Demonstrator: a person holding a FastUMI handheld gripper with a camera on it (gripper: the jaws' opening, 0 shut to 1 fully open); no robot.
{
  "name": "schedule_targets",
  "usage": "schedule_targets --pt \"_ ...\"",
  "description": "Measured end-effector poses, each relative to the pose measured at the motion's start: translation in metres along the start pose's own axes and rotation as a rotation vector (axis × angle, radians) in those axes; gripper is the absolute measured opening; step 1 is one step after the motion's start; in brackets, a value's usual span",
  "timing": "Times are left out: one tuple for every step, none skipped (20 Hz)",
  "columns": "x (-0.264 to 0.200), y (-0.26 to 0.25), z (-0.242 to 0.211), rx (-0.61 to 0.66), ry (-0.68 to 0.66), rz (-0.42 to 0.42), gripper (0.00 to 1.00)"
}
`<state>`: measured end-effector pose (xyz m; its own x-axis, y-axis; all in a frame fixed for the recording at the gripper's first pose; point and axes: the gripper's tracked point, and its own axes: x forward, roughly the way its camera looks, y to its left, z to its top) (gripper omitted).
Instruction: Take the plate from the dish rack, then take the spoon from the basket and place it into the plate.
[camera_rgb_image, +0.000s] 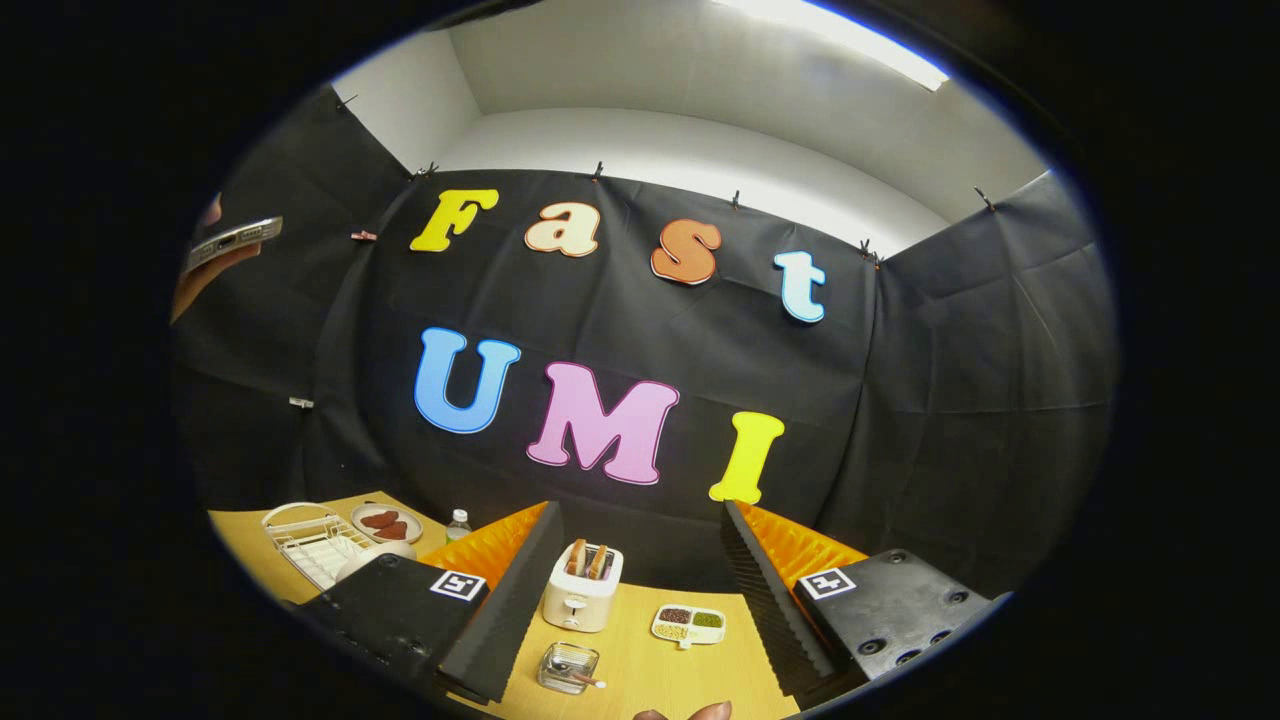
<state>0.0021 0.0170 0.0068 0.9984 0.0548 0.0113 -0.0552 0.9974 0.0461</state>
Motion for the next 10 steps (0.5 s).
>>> schedule_targets --pt "0.002 0.004 0.001 0.007 0.003 0.017 0.97" --pt "0.004 0.013 0.002 0.015 0.007 0.049 0.97" --pt "0.007 0.027 0.001 0.021 0.022 0.096 0.97" --pt "0.009 0.040 -0.002 0.023 0.043 0.143 0.97" --pt "0.011 0.054 -0.008 0.020 0.072 0.188 0.97" --pt "0.013 0.068 -0.014 0.020 0.105 0.232 0.97" --pt "0.016 0.085 -0.024 0.024 0.147 0.278 0.97" --pt "0.019 0.102 -0.034 0.034 0.199 0.321 0.97" --pt "0.019 0.119 -0.047 0.048 0.254 0.356 0.97" --pt "0.022 0.136 -0.058 0.067 0.307 0.380 0.98"
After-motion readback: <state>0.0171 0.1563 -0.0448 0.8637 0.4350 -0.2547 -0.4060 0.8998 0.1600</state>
